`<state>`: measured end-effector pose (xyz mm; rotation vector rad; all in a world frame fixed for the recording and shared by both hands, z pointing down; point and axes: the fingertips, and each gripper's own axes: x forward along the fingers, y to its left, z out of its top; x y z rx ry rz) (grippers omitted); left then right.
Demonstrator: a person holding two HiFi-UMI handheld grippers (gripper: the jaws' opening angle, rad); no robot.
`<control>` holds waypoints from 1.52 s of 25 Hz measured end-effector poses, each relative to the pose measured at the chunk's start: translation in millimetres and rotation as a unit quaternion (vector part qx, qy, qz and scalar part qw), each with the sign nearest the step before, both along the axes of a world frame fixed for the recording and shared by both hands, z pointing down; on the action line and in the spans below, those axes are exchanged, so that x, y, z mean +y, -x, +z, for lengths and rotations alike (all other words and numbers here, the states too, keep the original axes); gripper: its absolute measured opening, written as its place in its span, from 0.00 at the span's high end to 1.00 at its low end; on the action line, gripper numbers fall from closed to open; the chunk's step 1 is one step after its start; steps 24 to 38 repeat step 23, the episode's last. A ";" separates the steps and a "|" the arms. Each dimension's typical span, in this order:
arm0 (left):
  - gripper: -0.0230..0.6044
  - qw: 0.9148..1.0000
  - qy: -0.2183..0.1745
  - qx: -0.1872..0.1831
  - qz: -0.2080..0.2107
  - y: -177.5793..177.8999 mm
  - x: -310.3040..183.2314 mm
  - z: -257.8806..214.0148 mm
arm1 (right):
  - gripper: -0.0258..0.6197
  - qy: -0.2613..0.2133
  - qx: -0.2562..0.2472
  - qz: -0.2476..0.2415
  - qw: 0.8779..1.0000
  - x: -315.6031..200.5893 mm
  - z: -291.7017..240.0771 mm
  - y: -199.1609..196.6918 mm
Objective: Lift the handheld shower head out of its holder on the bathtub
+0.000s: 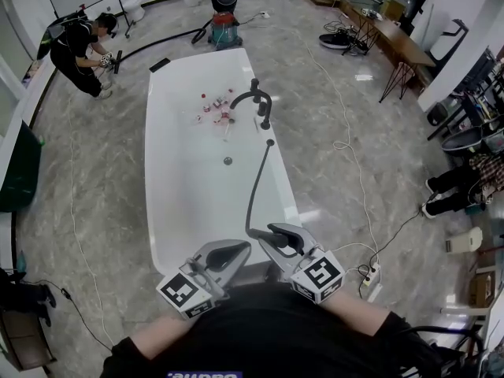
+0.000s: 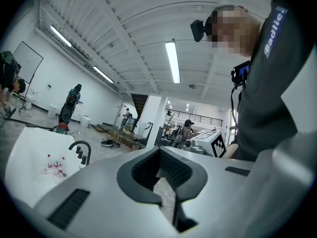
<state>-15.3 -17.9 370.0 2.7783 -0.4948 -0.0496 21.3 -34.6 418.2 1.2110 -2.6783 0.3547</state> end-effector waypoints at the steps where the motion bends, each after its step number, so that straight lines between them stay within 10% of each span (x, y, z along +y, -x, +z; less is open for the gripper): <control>1: 0.96 1.000 0.000 -0.001 0.004 -0.6 1.3 1.4 | 0.77 0.000 -0.001 0.001 1.000 -0.6 0.6 -0.7; 38: 0.96 1.000 0.000 -0.004 0.008 -4.2 7.1 0.3 | 0.77 0.002 -0.007 0.008 1.000 -0.2 -1.6 -8.0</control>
